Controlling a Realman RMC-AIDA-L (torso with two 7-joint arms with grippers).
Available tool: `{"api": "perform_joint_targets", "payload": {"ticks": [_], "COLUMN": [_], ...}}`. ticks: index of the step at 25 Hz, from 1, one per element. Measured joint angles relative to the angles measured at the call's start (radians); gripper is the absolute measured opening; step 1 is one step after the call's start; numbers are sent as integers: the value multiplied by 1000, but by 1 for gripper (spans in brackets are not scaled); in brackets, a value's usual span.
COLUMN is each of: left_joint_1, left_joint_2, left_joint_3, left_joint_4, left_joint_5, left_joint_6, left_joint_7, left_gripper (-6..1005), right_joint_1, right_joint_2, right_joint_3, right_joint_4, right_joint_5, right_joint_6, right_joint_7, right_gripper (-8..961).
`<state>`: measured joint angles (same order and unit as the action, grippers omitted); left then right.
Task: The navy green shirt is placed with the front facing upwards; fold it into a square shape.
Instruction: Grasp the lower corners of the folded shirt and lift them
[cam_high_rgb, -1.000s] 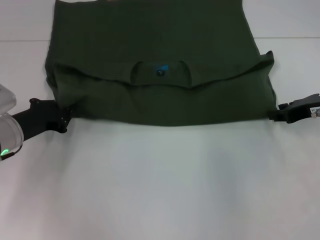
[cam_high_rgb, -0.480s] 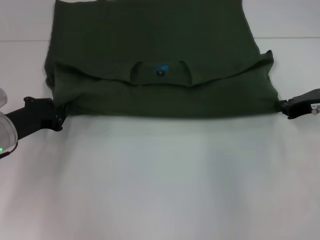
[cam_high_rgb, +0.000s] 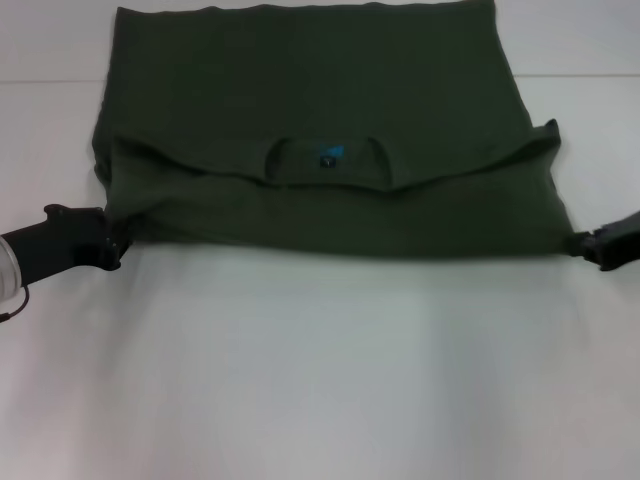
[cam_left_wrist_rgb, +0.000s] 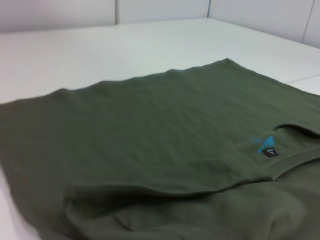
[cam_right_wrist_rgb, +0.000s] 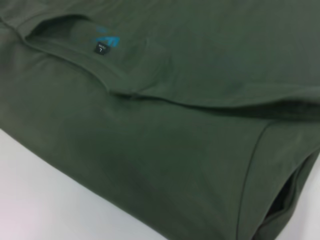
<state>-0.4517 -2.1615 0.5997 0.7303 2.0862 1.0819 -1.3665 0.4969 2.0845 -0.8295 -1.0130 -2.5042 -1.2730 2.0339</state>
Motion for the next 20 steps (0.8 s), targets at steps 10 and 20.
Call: {"api": "perform_joint_targets", "payload": {"ticks": [10,20], "left_joint_1": [85,119], "left_joint_2": [-4,-4], "left_joint_3": [28,19], "left_joint_4": [181,335], "left_joint_5": [138,307], "left_joint_6": [178,419], "left_joint_7": [-272,-496], "left_gripper": [80,81], "right_joint_1": [-48,-38], "right_joint_2": [-8,0], "right_joint_3": [3,-5], "right_joint_4": [-129,-187], "right_joint_5": [-34,-121], "right_joint_6": [-215,-410], "right_joint_7": [46,68], "right_gripper": [16,16]}}
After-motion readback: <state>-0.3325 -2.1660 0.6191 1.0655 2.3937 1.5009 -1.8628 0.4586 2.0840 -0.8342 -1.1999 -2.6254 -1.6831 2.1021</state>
